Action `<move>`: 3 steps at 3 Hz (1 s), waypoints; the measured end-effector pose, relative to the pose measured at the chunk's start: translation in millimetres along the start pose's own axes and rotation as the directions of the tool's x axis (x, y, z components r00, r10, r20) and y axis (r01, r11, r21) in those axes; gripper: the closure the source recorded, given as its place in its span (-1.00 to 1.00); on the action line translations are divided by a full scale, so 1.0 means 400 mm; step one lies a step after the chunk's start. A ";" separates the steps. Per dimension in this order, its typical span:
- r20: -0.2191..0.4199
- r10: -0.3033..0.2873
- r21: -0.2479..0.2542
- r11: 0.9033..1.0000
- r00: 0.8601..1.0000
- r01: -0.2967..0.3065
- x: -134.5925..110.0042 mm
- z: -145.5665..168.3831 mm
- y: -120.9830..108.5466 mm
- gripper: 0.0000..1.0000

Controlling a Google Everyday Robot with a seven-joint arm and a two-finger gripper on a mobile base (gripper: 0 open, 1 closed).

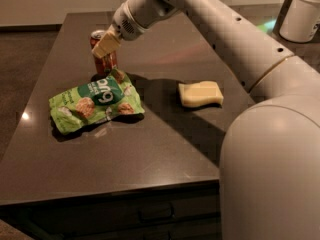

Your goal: Move coke can near green rice chip bag

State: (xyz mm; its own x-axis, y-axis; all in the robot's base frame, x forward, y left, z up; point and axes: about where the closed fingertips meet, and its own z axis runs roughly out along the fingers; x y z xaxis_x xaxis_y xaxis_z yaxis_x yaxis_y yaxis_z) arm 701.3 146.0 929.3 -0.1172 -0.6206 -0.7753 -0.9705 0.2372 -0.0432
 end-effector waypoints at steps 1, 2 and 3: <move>0.011 -0.026 -0.054 0.998 1.000 0.027 0.009 0.021 0.038 0.17; 0.014 -0.048 -0.083 0.995 0.999 0.049 0.018 0.031 0.058 -0.30; 0.015 -0.067 -0.098 0.993 0.998 0.068 0.025 0.033 0.070 -0.77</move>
Offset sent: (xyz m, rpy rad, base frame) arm -0.0281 0.0079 -0.0164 0.0128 0.0065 0.1299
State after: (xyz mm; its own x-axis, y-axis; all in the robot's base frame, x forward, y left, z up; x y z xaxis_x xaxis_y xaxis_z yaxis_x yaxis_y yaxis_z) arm 675.9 156.3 912.1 -0.0488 -0.6239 -0.7800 -0.9922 0.1197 -0.0337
